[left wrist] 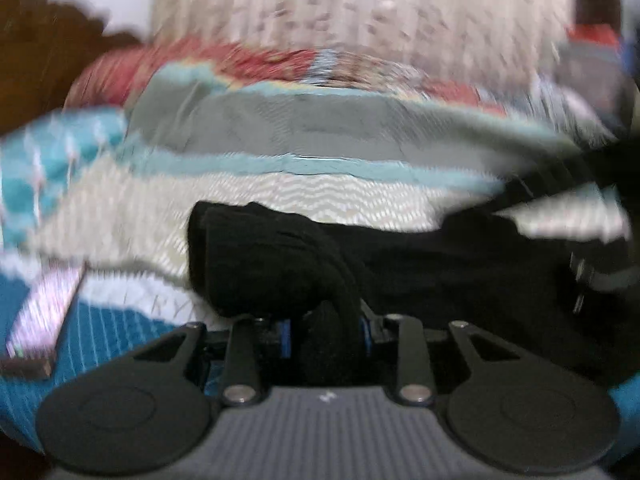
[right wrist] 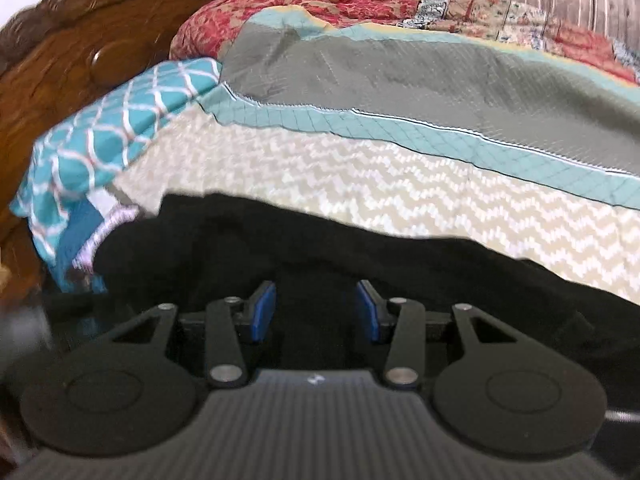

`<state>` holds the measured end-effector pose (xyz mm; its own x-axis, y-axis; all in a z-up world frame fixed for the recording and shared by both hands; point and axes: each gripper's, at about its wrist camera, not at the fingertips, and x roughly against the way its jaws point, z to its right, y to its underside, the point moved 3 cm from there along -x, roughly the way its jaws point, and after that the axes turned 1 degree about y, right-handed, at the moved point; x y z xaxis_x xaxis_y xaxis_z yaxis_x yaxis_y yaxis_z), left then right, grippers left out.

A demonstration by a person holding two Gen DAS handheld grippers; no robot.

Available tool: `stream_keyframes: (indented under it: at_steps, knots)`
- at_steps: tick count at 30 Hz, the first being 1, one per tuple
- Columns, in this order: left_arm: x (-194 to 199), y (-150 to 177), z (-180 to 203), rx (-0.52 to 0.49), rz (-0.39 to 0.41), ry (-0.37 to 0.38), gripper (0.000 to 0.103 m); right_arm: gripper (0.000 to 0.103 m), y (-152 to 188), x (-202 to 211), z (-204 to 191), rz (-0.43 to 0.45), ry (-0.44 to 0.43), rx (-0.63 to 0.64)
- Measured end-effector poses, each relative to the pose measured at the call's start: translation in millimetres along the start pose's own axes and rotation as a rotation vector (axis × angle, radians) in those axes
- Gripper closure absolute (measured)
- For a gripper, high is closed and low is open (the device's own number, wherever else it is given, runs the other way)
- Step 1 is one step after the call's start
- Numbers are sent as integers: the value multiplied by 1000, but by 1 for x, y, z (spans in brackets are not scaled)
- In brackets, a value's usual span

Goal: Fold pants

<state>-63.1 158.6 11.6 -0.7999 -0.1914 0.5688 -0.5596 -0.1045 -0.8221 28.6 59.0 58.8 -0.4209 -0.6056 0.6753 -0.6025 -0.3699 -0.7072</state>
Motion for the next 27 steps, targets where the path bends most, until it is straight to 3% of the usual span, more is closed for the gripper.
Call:
stream_keyframes:
  at_steps: [4,7,11,12,15,17,19,21,22,25,26,27]
  knots:
    - [-5,1,41,-179,19,-58,76,53,-31,-12,-39,-16,-96,132]
    - [-7,8,66,-298,31,-91,76,33,-49,-25,-70,-54,-137,273]
    - [-11,16,95,-419,43,-128,76,23,-59,-53,-102,-212,-160,441]
    - [-12,17,101,-444,47,-137,76,17,-57,-60,-107,-256,-139,479]
    - [-11,19,113,-485,45,-155,76,16,-47,-77,-108,-335,-27,574]
    - [-14,20,112,-505,45,-160,76,16,-38,-86,-97,-380,26,564]
    - [-13,22,113,-518,47,-160,76,24,-35,-87,-76,-414,35,481]
    - [-10,24,112,-509,43,-157,75,68,-38,-81,-55,-412,21,376]
    - [-6,24,112,-504,52,-165,74,74,-42,-77,-44,-407,6,316]
    - [13,19,109,-471,101,-182,63,78,-56,-58,-13,-384,-69,117]
    - [18,15,108,-453,114,-188,55,78,-59,-51,-5,-373,-84,74]
    - [23,13,107,-432,128,-197,39,79,-62,-46,0,-360,-95,38]
